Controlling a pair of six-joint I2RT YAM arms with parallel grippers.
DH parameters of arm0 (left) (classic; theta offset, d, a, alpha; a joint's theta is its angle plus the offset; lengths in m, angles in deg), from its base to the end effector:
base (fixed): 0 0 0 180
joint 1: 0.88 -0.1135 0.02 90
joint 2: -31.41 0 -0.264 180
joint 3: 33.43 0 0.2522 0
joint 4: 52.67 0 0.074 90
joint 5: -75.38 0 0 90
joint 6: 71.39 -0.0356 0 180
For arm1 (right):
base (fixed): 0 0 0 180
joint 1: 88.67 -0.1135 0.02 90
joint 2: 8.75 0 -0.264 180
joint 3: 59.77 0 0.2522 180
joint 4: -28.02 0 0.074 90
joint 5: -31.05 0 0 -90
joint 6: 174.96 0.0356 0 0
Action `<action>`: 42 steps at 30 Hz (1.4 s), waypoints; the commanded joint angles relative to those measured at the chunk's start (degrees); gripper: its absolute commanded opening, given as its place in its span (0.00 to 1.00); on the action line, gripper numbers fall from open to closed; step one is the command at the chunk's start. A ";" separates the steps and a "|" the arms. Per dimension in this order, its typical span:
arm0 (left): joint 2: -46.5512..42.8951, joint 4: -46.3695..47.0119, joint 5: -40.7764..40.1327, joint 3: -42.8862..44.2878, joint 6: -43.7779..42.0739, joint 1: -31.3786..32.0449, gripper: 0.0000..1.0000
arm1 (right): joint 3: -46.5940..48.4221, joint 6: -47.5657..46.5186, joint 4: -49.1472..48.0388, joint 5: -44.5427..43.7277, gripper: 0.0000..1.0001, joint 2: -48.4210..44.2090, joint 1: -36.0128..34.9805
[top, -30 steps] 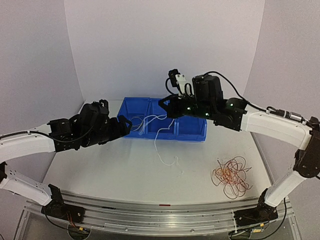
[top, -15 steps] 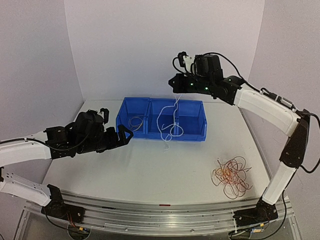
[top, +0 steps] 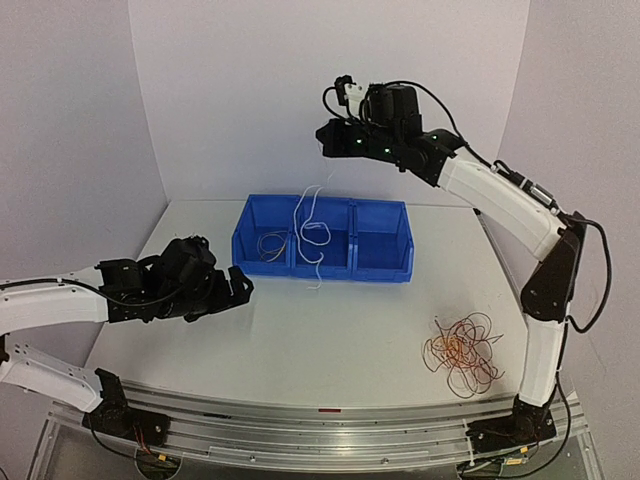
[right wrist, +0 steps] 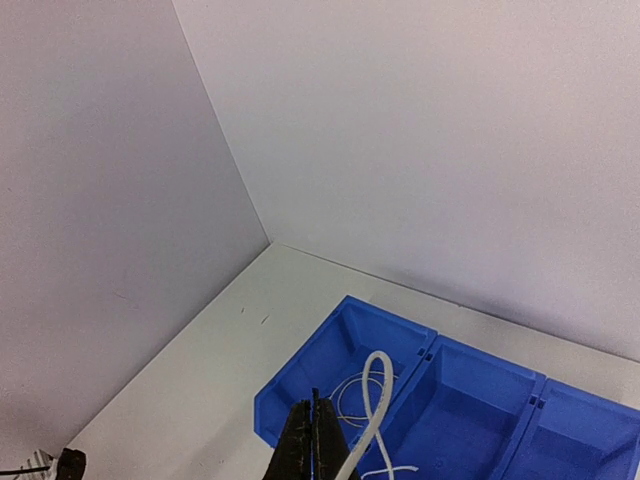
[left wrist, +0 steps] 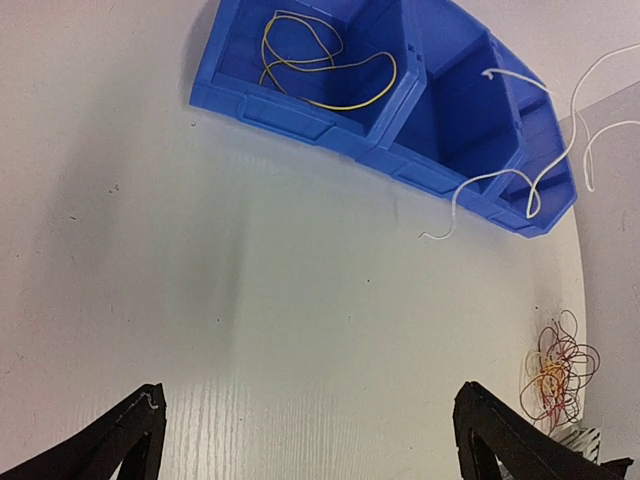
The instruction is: Untangle the cables
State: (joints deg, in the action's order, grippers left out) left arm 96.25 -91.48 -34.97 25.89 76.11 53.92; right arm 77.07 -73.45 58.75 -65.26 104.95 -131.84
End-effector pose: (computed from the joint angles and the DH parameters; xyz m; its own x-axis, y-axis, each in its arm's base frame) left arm 0.1459 -0.1854 0.2532 -0.7417 -0.3204 -0.5893 -0.0051 0.8812 -0.4727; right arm 0.3429 0.3163 0.4399 -0.2142 0.0710 -0.9742 -0.5693 0.8014 0.1836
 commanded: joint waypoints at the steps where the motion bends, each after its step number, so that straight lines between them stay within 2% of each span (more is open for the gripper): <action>1: -0.42 -1.72 -2.25 0.73 1.47 0.13 1.00 | 7.38 -2.92 -0.46 -3.40 0.00 4.93 0.62; 13: -1.71 -4.52 -5.42 1.40 3.23 0.13 1.00 | 13.74 -4.75 -3.16 -4.06 0.00 11.73 3.35; 25: 0.20 -3.80 -5.80 3.91 0.99 0.12 1.00 | 20.57 -7.81 -11.78 -4.90 0.00 22.28 7.10; 28: 0.60 -3.62 -5.76 4.11 0.76 0.14 1.00 | 20.57 -10.09 -15.82 -4.21 0.00 24.37 7.33; 32: 0.86 -3.54 -5.48 4.25 0.61 0.12 1.00 | 22.94 -13.12 -16.50 -5.18 0.00 28.27 7.42; 38: 0.85 -3.93 -5.10 3.82 1.38 0.13 1.00 | 15.55 -15.16 -16.49 -5.76 0.00 27.62 7.53; 42: 0.60 -3.75 -4.88 3.10 2.17 0.13 1.00 | 6.26 -14.38 -16.47 -4.85 0.00 24.61 7.47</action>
State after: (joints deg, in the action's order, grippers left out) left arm 97.02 -94.98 -39.30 27.90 77.39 53.92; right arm 90.03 -87.17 43.62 -70.15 133.14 -124.09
